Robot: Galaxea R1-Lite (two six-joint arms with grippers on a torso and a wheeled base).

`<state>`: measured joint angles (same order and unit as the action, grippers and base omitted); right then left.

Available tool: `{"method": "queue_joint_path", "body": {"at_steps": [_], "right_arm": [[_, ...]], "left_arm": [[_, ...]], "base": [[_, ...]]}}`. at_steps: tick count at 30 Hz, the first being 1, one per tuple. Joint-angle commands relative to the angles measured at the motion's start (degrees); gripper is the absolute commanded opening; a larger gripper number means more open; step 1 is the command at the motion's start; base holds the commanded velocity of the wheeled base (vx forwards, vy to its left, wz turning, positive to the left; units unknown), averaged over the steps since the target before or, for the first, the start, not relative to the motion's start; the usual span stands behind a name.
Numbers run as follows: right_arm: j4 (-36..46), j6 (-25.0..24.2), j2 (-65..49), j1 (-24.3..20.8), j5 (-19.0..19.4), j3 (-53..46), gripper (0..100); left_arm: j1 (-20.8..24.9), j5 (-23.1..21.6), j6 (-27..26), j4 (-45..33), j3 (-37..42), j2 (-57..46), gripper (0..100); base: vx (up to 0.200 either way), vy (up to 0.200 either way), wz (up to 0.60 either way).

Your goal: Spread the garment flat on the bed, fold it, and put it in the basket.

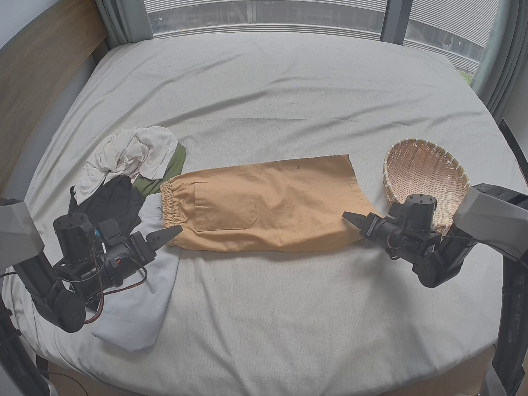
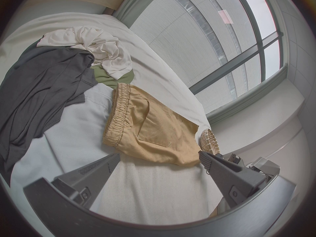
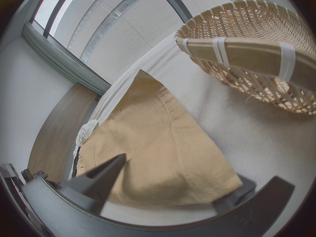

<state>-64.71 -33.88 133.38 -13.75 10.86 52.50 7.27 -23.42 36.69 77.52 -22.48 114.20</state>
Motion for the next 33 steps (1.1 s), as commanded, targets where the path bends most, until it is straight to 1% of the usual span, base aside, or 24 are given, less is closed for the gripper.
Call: {"method": "queue_joint_path", "body": {"at_steps": [1, 5, 7, 9, 11, 15, 19, 21, 22, 26, 30, 33], "right_arm": [[-0.2, 0.0, 1.0, -0.2, 0.0, -0.2, 0], [-1.9, 0.0, 0.7, -0.5, 0.0, -2.0, 0], [-4.1, 0.0, -0.1, -1.5, -0.1, -4.6, 0], [-4.5, 0.0, -1.0, -2.0, -0.1, -5.7, 0], [-4.7, 0.0, -5.3, -3.5, -0.1, -11.0, 0], [-4.6, 0.5, -9.6, -3.8, -0.1, -17.2, 0], [-4.1, 1.1, -13.7, -3.1, -0.4, -22.8, 0], [-4.1, 1.2, -14.0, -3.0, -0.4, -23.4, 0], [-4.0, 1.9, -15.7, -2.3, -0.4, -26.6, 0], [-4.1, 4.4, -17.3, -0.8, -0.4, -31.8, 0], [-4.7, 5.5, -17.6, 0.1, -0.4, -35.0, 0], [-4.7, 6.2, -17.6, 0.3, -0.4, -35.7, 0]], "left_arm": [[-0.2, 0.0, 0.0, 0.1, 0.1, 1.2, 100], [-0.3, 0.0, -0.3, 0.3, 0.3, 2.1, 100], [-0.4, 0.0, -0.2, 1.2, 0.9, 2.2, 100], [-0.4, 0.0, -0.2, 1.6, 0.9, 2.3, 100], [-0.5, 0.0, 0.0, 1.8, 1.2, 2.5, 100], [-0.5, 0.1, -0.1, 2.5, 1.2, 3.6, 100], [-0.5, 0.3, -0.1, 3.1, 0.9, 4.5, 100], [-0.5, 0.3, 0.0, 3.1, 0.9, 4.5, 100], [-0.5, 0.3, 0.0, 3.1, 0.9, 4.7, 100], [-0.3, 0.3, -0.1, 3.1, 0.9, 5.5, 100], [0.0, 0.3, -0.3, 3.2, 0.8, 7.2, 100], [0.0, 0.3, -2.4, 3.3, -0.4, 9.4, 100]], "base": [[0.0, 0.0, 0.0], [0.0, 0.0, 0.0], [0.0, 0.0, 0.0], [0.0, 0.0, 0.0], [0.0, 0.0, 0.0], [0.0, 0.0, 0.0], [0.0, 0.0, 0.0], [0.0, 0.0, 0.0], [0.0, 0.0, 0.0], [0.0, 0.0, 0.0], [0.0, 0.0, 0.0], [0.0, 0.0, 0.0]]}}
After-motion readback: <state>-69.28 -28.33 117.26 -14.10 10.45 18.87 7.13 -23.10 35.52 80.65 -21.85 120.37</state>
